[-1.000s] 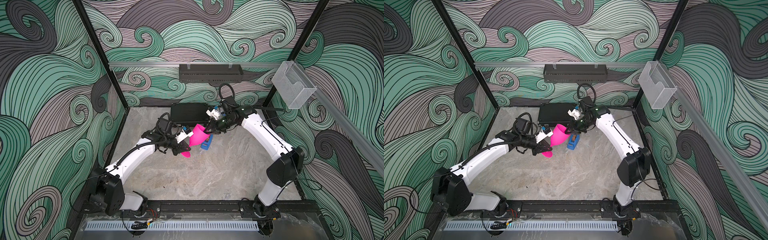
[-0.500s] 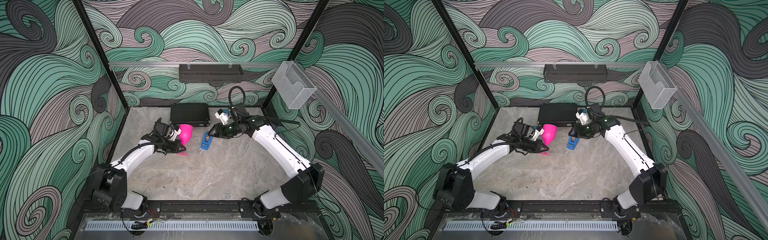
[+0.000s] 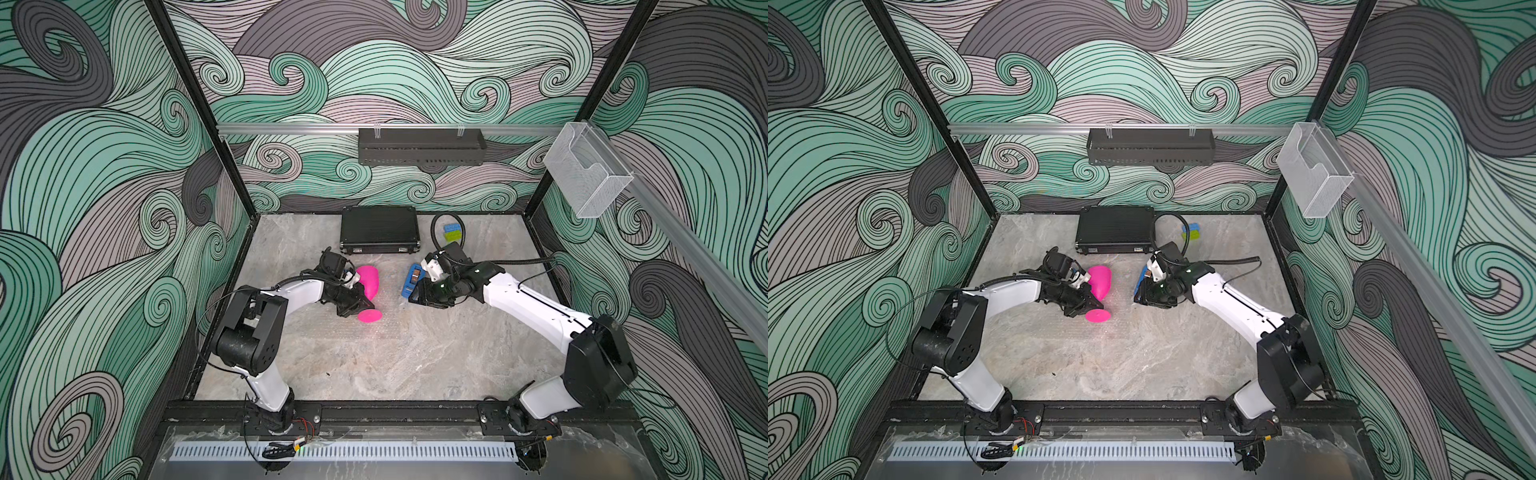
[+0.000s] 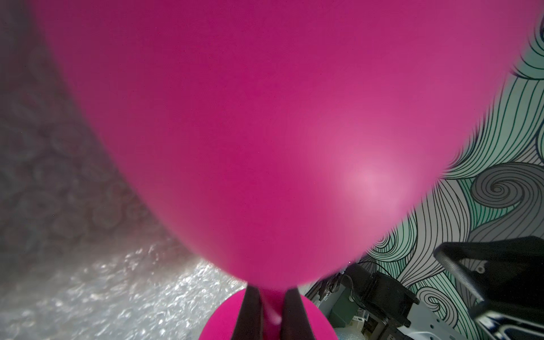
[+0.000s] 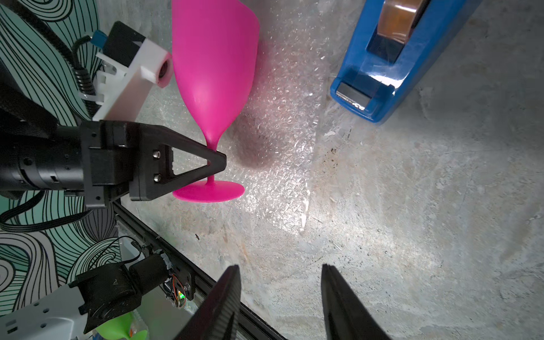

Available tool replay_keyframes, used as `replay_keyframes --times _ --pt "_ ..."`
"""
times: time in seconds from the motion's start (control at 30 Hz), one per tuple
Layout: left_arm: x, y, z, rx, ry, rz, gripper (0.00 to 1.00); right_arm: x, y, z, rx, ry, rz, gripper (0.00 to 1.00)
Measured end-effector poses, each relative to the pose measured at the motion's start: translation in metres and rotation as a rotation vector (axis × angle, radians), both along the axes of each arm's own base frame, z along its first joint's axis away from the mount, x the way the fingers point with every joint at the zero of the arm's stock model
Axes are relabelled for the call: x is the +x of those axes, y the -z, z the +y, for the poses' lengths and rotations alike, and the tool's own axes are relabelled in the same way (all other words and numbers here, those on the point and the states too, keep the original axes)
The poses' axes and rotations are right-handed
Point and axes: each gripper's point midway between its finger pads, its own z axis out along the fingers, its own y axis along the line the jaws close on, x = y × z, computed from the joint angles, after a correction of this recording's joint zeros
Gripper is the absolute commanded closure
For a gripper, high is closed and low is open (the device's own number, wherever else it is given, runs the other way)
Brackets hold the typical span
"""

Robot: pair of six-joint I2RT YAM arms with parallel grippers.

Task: Wrap wine glasses in bubble wrap
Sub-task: Place the wine glass on the bubble wrap.

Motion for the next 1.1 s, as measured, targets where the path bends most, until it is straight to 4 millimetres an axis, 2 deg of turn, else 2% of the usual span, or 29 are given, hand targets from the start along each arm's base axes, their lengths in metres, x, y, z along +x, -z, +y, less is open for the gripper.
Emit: replay_keyframes --times 0.13,0.23,0.43,0.7,0.87,1.1 --pt "0.0 0.002 0.0 0.002 0.013 -0.005 1.0 0.005 0.002 0.005 0.013 0.012 -0.031 0.52" --pt "-0.001 0.002 0.0 0.003 0.02 -0.008 0.98 0.003 0.01 0.006 0.008 0.02 -0.017 0.52" --pt "-0.003 0.001 0.001 0.007 0.035 -0.013 1.0 0.005 0.021 0.011 0.015 0.041 0.0 0.52" --pt "-0.013 -0.032 0.003 -0.02 0.046 -0.108 1.0 0.004 0.026 0.017 0.02 0.048 0.008 0.52" --pt "-0.026 -0.019 0.007 -0.005 0.045 -0.074 1.0 0.001 0.031 0.02 0.021 0.053 0.016 0.52" --pt "-0.042 -0.004 0.006 0.004 0.046 -0.026 1.0 -0.001 0.05 0.023 0.006 0.071 0.061 0.52"
